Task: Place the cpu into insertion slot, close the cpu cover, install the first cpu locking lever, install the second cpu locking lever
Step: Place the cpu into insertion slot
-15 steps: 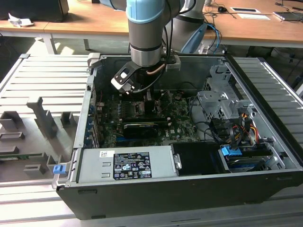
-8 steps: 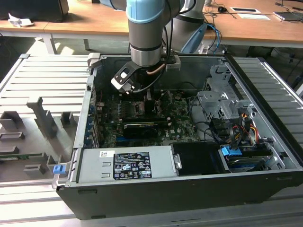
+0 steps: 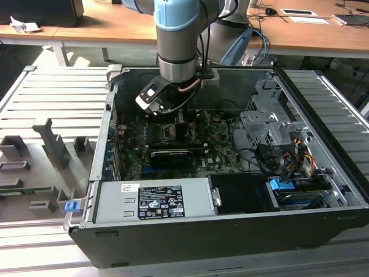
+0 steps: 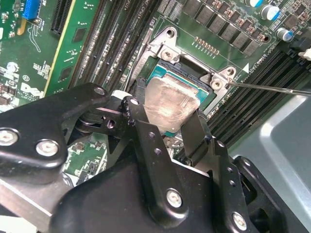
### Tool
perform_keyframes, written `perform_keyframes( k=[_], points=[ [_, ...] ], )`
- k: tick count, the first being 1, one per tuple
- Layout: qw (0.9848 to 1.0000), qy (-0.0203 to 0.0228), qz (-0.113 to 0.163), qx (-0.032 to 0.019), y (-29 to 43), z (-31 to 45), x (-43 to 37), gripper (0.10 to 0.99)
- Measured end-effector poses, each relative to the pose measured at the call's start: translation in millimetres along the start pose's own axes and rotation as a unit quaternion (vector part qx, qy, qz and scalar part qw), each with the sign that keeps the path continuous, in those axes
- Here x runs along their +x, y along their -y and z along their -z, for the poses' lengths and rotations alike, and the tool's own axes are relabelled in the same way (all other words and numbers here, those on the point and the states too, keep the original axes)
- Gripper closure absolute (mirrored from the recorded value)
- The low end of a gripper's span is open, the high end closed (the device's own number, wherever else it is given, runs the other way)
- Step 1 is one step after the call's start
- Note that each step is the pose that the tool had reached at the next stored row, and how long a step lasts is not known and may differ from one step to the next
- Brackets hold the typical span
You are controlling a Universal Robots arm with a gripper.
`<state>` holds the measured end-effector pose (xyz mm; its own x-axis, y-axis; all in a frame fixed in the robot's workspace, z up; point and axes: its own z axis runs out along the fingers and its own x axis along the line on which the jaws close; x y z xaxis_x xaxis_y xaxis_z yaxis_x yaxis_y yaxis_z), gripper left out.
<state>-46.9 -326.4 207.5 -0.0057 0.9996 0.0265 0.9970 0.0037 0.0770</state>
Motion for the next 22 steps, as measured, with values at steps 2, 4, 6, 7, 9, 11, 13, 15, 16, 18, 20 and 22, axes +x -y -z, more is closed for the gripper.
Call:
perform_keyframes(
  k=[2,4,6,7,9,11,13,15,16,18,20,22],
  points=[
    [1.0,0.0001,-0.001,0.0,0.1,-0.6,0.0,0.549],
    [1.0,0.0001,-0.001,0.0,0.1,-0.9,0.0,0.549],
    [1.0,0.0001,-0.001,0.0,0.2,-1.7,0.0,0.549],
    [1.0,0.0001,-0.001,0.0,0.2,-1.7,0.0,0.549],
    [1.0,0.0001,-0.001,0.0,0.2,-1.8,0.0,0.549],
    [1.0,0.0,-0.001,0.0,0.1,-2.0,0.0,0.549],
    [1.0,0.0,-0.001,-0.0001,0.0,-2.2,0.2,0.549],
    [1.0,0.0001,-0.001,-0.0001,-0.2,-2.8,0.5,0.549],
    [1.0,0.0001,-0.001,-0.0001,-0.1,-3.6,0.5,0.549],
    [1.0,0.0002,-0.002,0.0,-0.2,-5.0,1.5,0.549],
    [1.0,0.0004,-0.004,-0.0001,-0.5,-5.5,1.9,0.549],
    [1.0,0.0005,-0.005,-0.0001,-0.8,-5.8,2.0,0.549]
  ],
)
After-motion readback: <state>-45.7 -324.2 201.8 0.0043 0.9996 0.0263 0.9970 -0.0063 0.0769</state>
